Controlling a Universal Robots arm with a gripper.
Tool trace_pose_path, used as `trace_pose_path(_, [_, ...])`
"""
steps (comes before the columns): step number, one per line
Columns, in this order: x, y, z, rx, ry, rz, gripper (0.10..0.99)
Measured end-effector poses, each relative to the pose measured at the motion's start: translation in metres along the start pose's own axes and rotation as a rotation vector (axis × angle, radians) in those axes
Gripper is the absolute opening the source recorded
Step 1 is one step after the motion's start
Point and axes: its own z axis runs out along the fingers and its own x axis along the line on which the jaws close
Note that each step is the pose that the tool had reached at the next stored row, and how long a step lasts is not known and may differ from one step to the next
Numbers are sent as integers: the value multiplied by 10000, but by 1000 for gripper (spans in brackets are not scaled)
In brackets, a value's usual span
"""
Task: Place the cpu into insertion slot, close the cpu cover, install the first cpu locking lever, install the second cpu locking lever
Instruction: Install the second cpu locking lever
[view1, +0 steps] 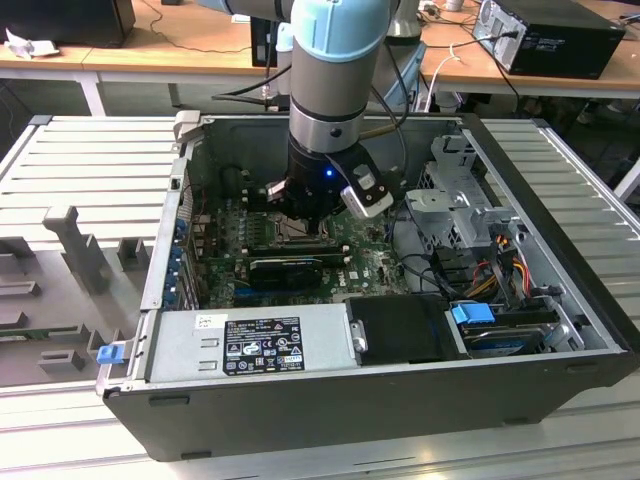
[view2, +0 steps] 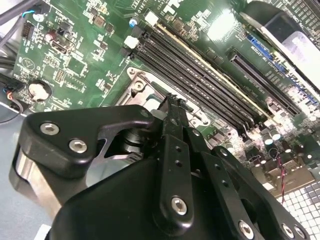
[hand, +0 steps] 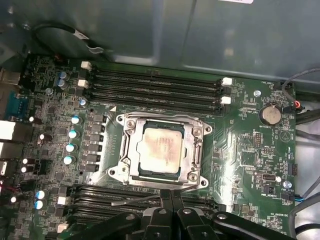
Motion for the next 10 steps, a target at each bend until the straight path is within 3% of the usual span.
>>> trace_pose_path(7, [27, 1, 9, 0, 0, 0, 106])
trace_pose_path(10, [79, -3, 15, -2, -1, 0, 106])
